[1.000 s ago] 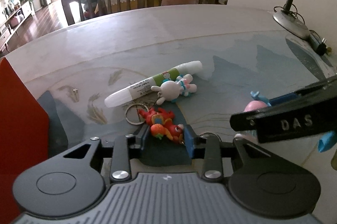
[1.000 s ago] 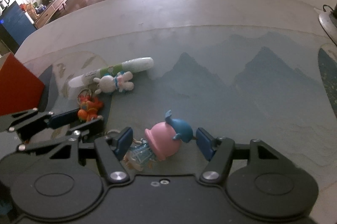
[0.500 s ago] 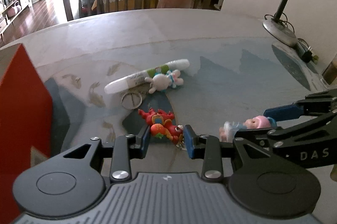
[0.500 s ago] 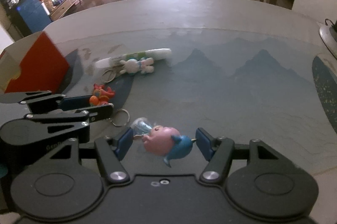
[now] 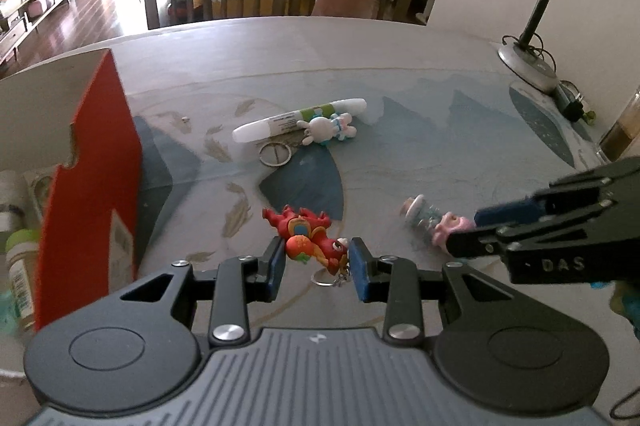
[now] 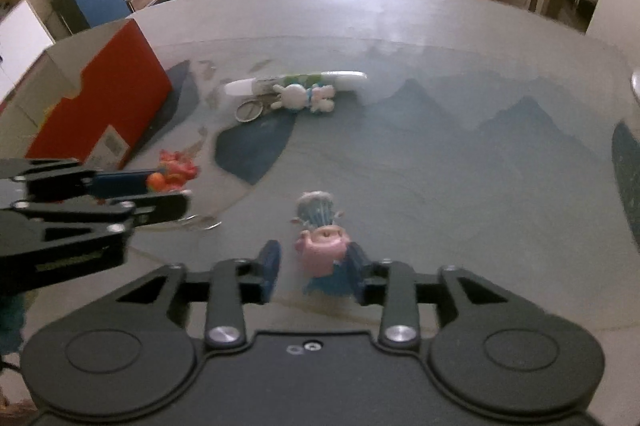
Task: Organize rigid objects
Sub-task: 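Lift and carry the red keychain and pink figurine over the cardboard box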
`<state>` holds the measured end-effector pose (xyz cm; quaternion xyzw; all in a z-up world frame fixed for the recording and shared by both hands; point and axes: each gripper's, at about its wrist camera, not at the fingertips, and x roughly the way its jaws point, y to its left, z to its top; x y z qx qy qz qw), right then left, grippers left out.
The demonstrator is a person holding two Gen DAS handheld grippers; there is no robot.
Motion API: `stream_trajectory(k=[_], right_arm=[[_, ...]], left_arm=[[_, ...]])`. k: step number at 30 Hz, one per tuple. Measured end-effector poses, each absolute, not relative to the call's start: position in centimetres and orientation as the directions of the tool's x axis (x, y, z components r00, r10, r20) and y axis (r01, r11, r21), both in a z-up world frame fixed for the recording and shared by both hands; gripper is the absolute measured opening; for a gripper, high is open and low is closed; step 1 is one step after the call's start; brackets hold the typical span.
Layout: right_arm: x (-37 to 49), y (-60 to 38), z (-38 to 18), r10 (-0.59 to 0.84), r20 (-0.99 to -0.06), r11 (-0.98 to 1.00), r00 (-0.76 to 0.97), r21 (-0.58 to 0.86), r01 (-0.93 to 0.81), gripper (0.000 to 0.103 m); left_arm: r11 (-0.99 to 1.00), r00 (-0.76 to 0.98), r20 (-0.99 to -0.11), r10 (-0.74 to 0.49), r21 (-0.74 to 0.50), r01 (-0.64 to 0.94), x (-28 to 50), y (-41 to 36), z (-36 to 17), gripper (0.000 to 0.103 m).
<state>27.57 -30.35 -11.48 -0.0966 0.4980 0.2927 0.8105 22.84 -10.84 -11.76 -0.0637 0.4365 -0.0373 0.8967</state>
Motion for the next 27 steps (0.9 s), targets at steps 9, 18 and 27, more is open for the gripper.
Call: stream_trajectory(k=[9, 18, 27], right_arm=[[28.9, -29.5, -12.9, 0.362, -0.878, 0.804, 0.313, 0.125, -0.581, 0.047], [28.2, -28.0, -13.8, 0.336, -0.894, 0.789, 0.297, 0.095, -0.606, 0.045], [27.6, -28.4, -13.7, 0.317, -0.894, 0.805, 0.318, 0.077, -0.589, 0.034]], left_arm=[[0.988, 0.631, -0.768, -0.111, -0.151, -0.010, 21.5, -10.3, -10.8, 0.034], [0.988, 0.641, -0.760, -0.107, -0.154, -0.017, 20.9, -10.3, -10.3, 0.034], [0.987, 0.649, -0.752, -0.116, -0.162, -0.012, 20.4, -10.3, -9.8, 0.034]])
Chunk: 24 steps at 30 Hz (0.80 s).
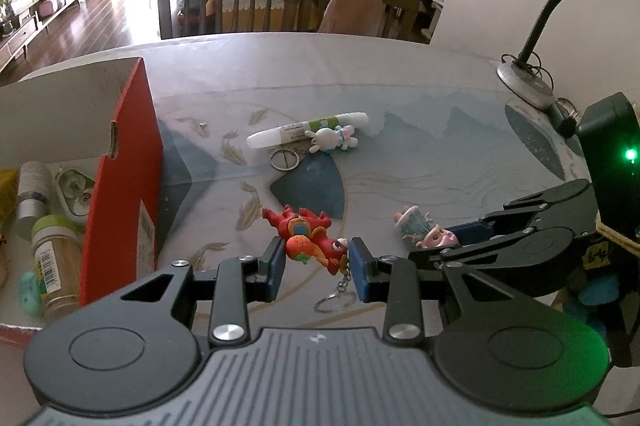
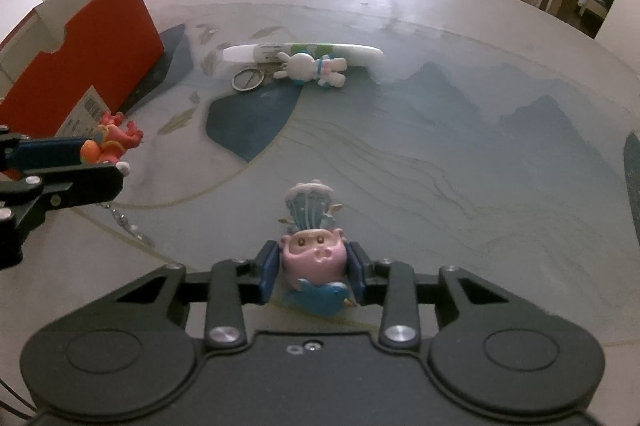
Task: Organize rigid objects
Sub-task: 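Lift and carry the red keychain and pink figurine over the cardboard box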
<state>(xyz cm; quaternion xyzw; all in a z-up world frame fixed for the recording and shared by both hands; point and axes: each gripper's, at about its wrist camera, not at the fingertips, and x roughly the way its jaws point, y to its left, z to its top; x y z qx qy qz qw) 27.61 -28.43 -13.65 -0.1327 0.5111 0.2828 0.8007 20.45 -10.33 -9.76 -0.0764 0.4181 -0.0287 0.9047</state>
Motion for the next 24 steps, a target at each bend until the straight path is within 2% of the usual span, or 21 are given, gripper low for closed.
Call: stream_trajectory(k=[12, 24], right_arm=[[25.3, -28.7, -8.8, 0.406, -0.849, 0.807, 0.338, 0.159, -0.569, 0.034], [22.7, -25.4, -3.6, 0.457, -0.808, 0.794, 0.372, 0.183, -0.580, 0.034]], left_arm=[[0.982, 0.672, -0.726, -0.145, -0.189, 0.008, 19.1, -9.3, -7.6, 0.034], [0.977, 0.710, -0.685, -0.166, -0.213, 0.024, 16.9, -5.5, -4.1, 0.034]])
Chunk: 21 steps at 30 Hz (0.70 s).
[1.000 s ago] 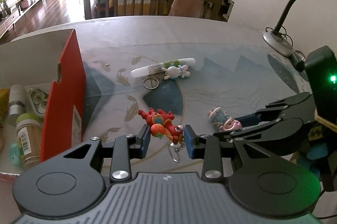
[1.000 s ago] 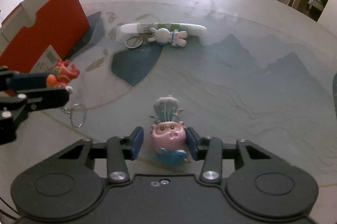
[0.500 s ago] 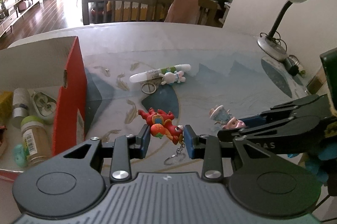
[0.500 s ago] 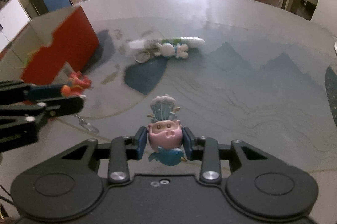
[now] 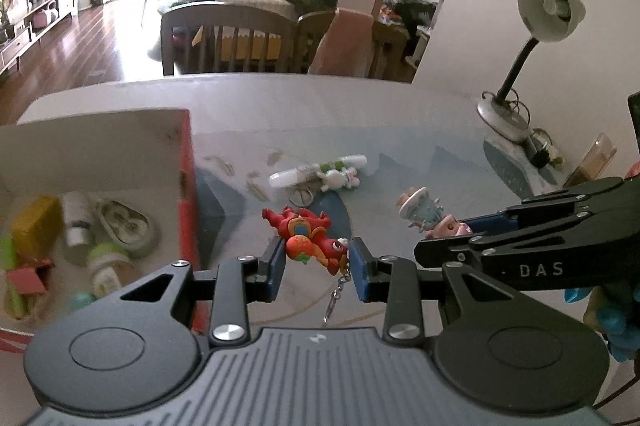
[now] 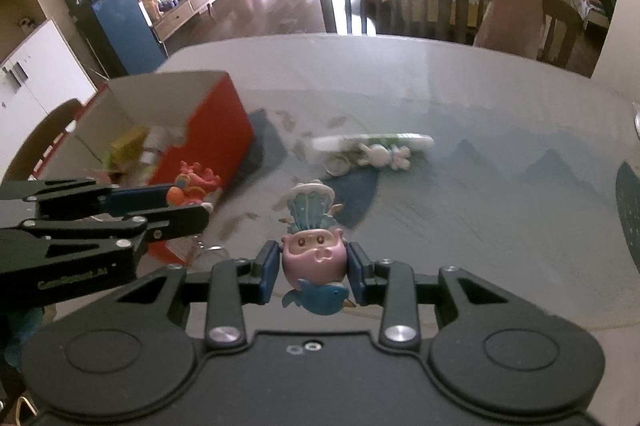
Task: Organize rigid objects
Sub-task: 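Lift and carry the red keychain and pink figurine over the cardboard box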
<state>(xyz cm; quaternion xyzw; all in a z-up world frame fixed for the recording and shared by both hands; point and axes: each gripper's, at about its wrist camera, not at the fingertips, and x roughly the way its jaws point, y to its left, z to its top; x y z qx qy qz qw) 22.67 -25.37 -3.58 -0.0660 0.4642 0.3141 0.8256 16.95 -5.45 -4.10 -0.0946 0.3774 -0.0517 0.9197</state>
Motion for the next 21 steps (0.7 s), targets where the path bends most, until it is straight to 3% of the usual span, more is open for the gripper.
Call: stream_trajectory(k=[21], right_arm=[[18.5, -12.6, 0.2, 0.516, -0.756, 0.745, 0.403, 0.164, -0.647, 0.034]], left_arm=[[0.977, 0.775, -0.627, -0.078, -0.202, -0.066, 13.5, 8.6, 0.0, 0.034]])
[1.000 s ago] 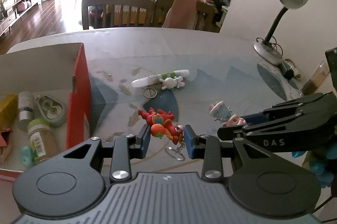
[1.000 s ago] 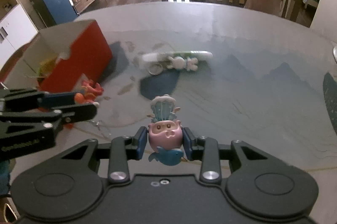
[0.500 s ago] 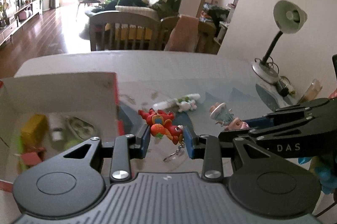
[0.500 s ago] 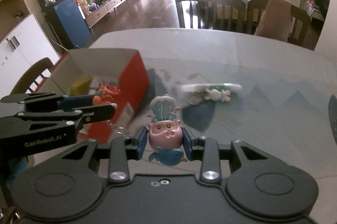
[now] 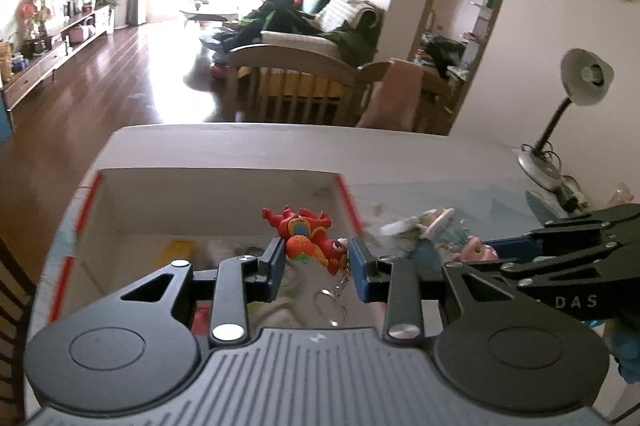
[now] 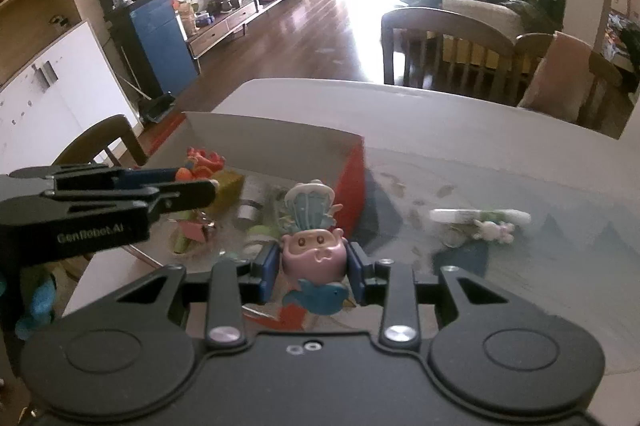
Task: Organize rigid objects
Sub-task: 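Lift and carry the red keychain and pink figurine over the cardboard box, then lower both items into the box and open both tools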
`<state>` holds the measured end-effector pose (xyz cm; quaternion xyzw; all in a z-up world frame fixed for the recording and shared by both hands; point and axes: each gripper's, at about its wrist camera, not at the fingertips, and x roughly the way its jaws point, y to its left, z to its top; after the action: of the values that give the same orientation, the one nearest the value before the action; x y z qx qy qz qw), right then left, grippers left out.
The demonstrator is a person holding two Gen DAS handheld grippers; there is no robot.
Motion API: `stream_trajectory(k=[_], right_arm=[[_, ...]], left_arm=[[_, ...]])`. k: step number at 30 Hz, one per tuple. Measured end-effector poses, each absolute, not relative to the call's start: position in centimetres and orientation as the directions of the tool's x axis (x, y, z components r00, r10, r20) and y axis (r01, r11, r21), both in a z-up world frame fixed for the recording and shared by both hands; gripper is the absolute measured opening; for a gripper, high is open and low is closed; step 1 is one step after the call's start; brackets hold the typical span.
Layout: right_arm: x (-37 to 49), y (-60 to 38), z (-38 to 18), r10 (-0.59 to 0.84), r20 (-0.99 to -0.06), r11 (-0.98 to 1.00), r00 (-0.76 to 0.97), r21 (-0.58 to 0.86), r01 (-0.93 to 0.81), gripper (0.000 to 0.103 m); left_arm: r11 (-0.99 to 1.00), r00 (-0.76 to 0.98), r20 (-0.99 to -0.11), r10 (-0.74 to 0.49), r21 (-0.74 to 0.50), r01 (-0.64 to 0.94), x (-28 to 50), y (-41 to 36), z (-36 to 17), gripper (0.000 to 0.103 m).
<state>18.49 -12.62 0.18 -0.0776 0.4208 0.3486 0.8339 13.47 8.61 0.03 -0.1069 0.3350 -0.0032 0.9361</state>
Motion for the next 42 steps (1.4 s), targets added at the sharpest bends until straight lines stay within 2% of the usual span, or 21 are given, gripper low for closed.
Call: stream_trajectory(k=[19, 42], right_arm=[[19.3, -4.2, -3.1, 0.447, -0.795, 0.759, 0.410, 0.094, -0.645, 0.034], [22.8, 2.9, -10.4, 0.312, -0.868, 0.732, 0.386, -0.040, -0.680, 0.035]], left_arm=[[0.967, 0.705, -0.709, 0.010, -0.174, -0.188, 13.0, 19.2, -3.7, 0.034], [0.988, 0.634, -0.772, 0.054, -0.050, -0.146, 18.5, 20.1, -7.6, 0.034]])
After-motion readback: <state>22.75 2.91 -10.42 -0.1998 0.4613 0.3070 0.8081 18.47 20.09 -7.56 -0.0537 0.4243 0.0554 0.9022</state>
